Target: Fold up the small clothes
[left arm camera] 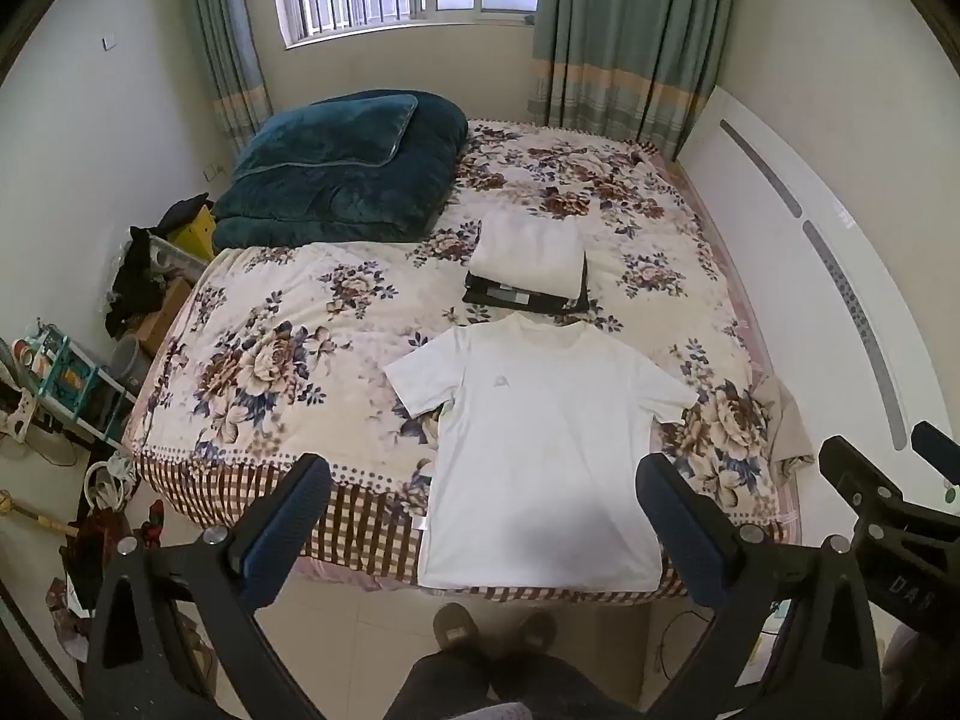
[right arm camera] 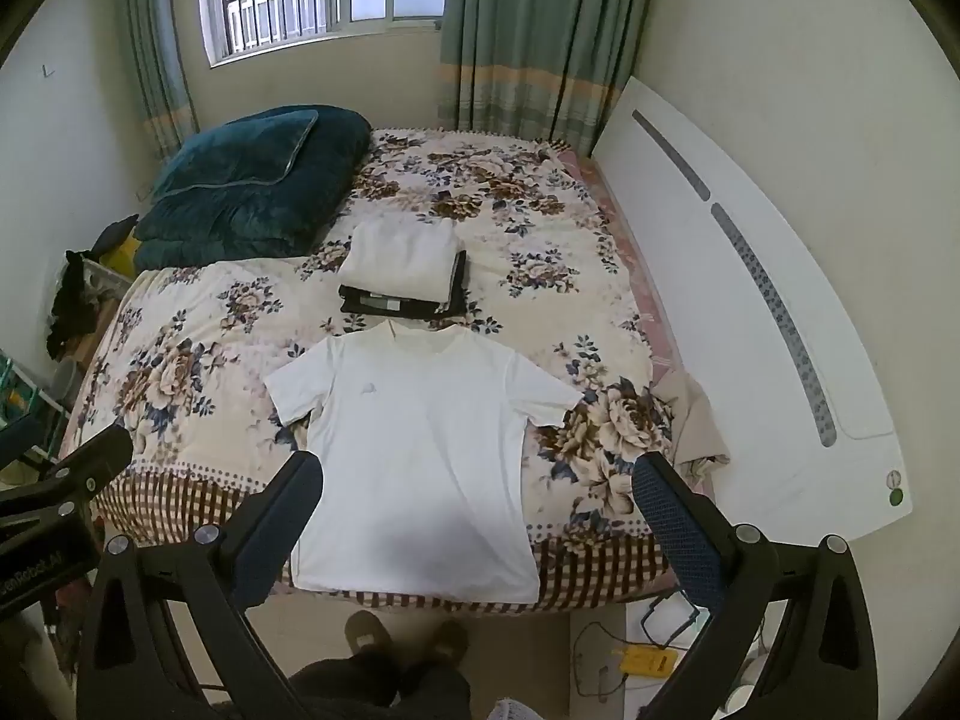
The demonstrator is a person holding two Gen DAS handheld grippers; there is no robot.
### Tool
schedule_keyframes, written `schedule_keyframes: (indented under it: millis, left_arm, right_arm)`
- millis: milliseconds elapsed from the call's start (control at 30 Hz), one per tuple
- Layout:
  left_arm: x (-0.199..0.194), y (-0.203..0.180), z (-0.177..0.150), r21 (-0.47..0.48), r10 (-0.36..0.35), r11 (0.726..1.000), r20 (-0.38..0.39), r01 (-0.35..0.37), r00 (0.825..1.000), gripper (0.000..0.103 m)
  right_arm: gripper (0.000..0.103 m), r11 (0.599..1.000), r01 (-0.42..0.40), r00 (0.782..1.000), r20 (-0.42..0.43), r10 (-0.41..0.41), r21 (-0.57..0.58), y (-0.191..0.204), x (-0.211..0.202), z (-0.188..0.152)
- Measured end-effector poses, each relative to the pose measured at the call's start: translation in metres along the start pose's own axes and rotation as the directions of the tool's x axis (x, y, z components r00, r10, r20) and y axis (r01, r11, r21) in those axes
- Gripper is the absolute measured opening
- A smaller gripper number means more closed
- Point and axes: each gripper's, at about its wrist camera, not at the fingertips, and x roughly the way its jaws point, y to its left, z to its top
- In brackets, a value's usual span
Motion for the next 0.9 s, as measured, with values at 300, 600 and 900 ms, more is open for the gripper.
schedule_keyframes:
  millis: [300, 600, 900]
  left_arm:
    - [-0.0038, -0.0003, -0.0063, -0.003, 0.0, 1.0, 0.008, 0.0, 1.0, 0.103]
    - [-0.0059, -0.0031, -0.0059, 0.006, 0.002, 1.0, 0.014, -0.002, 1.0, 0.103]
    - [-0.0063, -0.0044, -0.003, 0.008, 0.003, 1.0, 0.017, -0.003, 1.0, 0.103]
  right_arm:
    - [0.103, 1.0, 0.002, 1.0, 0.004, -0.002, -0.003, -0.0008, -0.0027, -0.0001]
    - [0.103, 1.0, 0.002, 1.0, 0.01, -0.002, -0.005, -0.0003, -0.0022, -0.0032]
    - [0.103, 1.0, 0.001, 1.0, 0.012, -0.001, -0.005, -0.002, -0.006, -0.0033]
